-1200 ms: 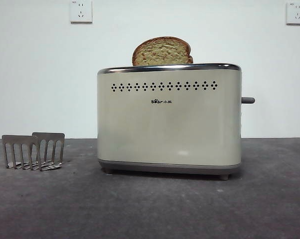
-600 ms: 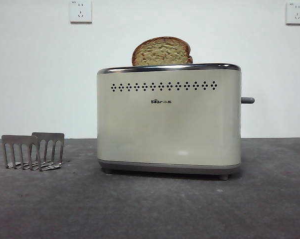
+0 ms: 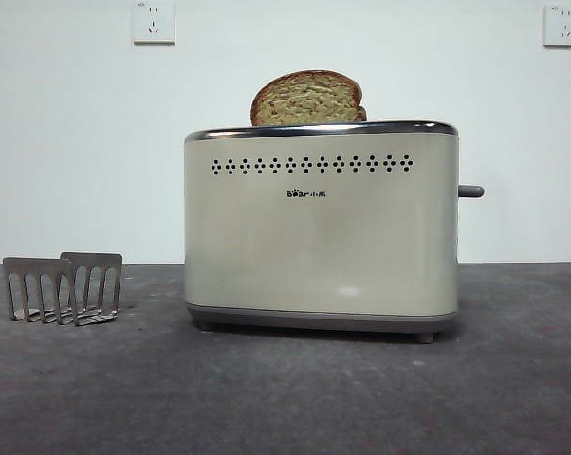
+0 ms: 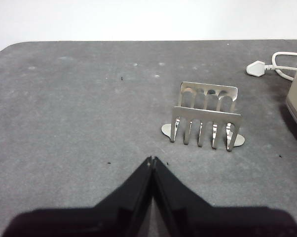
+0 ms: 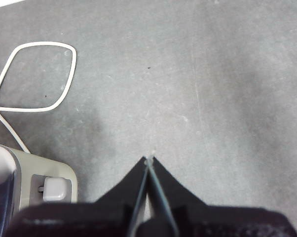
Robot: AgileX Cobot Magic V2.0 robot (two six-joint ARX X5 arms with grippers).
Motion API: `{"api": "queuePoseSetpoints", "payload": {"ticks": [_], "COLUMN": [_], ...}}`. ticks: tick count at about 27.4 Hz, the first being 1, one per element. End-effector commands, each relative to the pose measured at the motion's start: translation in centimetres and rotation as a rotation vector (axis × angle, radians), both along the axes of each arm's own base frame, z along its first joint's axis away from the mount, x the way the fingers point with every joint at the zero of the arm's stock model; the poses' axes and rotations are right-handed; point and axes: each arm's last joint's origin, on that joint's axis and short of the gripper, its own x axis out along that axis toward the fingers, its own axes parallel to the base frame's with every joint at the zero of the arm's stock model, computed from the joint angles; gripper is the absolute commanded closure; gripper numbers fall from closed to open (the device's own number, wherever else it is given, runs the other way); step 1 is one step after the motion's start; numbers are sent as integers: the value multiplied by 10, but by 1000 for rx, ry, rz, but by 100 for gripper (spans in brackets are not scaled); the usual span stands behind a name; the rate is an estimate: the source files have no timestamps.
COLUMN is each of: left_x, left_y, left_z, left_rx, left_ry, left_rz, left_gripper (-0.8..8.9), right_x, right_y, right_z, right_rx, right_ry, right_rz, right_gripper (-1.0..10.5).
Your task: Pick up a slice of bread from the rack,put the bread on the toaster,press the button
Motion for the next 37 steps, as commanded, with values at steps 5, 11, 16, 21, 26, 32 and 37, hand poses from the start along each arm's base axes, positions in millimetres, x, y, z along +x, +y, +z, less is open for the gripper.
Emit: {"api": "queuePoseSetpoints", "payload": {"ticks": [5,11,16,21,26,32,37], "left_x": [1,1,1,1,1,1,1], "left_y": [0,0,0,0,0,0,0], "left_z": [-4,-4,-4,-4,-4,-4,-4], "left_rx": [-12,-12,-12,-12,-12,-12,-12], "left_ry": [15,18,18,18,18,18,18], "left_rz": [2,2,2,2,2,2,2], "left_gripper": [817,817,817,817,817,817,817], "right_x": [-44,-103,-138,-162,-171,-172,-171], "right_y": [1,1,2,2,2,2,2], "right_z": [23,-39,-125,-176,-208,-234,-248], "right_rx": [-109,-158,-207,-226,-232,-226,-219], "right_ry": [-167,-515,-569,-609,-636,-628,-605], "right_rz": [-9,-4,44,52,64,61,62], "right_gripper": [946,946,946,946,946,946,946]}}
